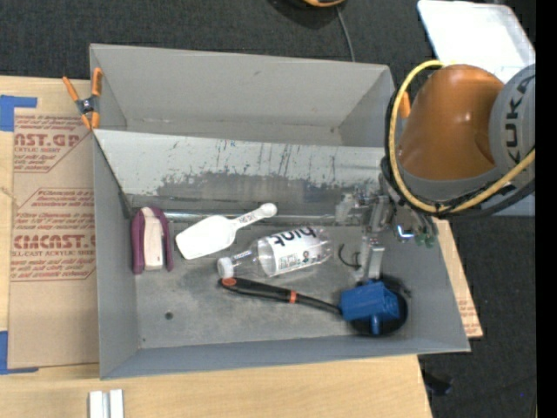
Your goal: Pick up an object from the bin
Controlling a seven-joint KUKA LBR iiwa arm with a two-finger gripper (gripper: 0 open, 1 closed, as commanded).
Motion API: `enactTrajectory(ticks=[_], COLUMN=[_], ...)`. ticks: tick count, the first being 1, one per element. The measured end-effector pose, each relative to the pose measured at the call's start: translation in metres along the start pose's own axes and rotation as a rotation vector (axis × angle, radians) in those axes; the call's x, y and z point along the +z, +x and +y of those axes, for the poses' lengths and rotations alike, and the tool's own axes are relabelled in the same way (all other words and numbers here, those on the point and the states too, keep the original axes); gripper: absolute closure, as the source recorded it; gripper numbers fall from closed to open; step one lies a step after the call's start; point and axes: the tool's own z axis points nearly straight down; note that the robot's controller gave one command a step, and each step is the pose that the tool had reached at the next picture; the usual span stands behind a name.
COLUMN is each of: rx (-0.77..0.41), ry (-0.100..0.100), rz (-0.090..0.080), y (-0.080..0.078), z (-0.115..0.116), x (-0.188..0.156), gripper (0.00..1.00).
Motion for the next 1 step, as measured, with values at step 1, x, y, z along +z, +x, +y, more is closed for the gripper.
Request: enactTrajectory(ticks=[1], rx=[0.000], ry=[0.001], rz=[-0.008], y=[-0.0016], z=[0.0002], x=[-0.0039], gripper=[0.00])
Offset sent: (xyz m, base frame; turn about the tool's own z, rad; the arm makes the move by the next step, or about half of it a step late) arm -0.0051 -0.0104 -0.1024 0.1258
